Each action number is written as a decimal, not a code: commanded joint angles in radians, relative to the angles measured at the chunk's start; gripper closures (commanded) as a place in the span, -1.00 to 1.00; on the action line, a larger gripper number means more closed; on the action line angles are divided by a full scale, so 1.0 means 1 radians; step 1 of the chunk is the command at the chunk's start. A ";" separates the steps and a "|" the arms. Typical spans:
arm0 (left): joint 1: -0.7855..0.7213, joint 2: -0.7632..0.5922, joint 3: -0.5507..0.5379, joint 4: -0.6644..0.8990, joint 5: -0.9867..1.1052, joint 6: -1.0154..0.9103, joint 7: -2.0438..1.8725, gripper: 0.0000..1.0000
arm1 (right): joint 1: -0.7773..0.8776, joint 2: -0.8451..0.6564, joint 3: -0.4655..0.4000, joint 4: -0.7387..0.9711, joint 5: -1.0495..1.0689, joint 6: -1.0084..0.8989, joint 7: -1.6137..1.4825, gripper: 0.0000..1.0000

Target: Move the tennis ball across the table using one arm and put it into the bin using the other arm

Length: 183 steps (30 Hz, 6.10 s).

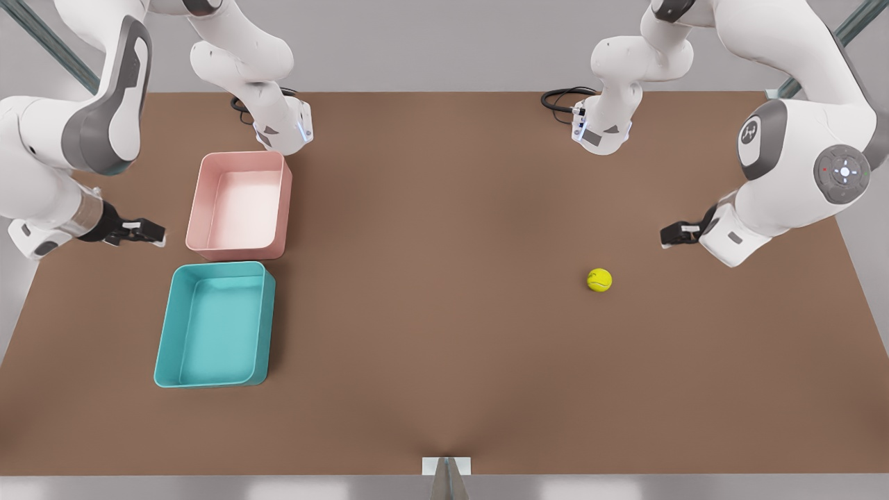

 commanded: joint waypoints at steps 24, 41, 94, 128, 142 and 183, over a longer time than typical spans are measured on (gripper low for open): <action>0.055 0.147 0.021 -0.699 0.109 0.731 2.048 0.57 | 0.007 0.009 -0.002 -0.019 -0.011 0.035 0.031 -1.00; 0.016 0.233 0.017 -0.734 0.218 0.907 1.862 0.57 | 0.004 0.012 -0.002 -0.030 -0.012 0.038 -0.008 -1.00; -0.087 0.052 0.015 0.045 0.070 -0.120 -0.282 -1.00 | 0.373 0.105 -0.002 -0.487 0.123 0.660 0.245 -1.00; -0.061 -0.039 0.012 -0.121 0.075 -0.013 -0.083 -1.00 | 0.538 0.108 0.008 -0.906 0.124 1.055 0.328 -1.00; -0.063 -0.039 0.012 -0.119 0.073 -0.013 -0.086 -1.00 | 0.531 0.166 0.008 -0.925 0.124 1.091 0.325 -1.00; -0.069 -0.039 -0.060 -0.104 0.031 -0.143 -0.144 -1.00 | 0.562 0.121 0.008 -1.027 0.124 1.061 0.294 -1.00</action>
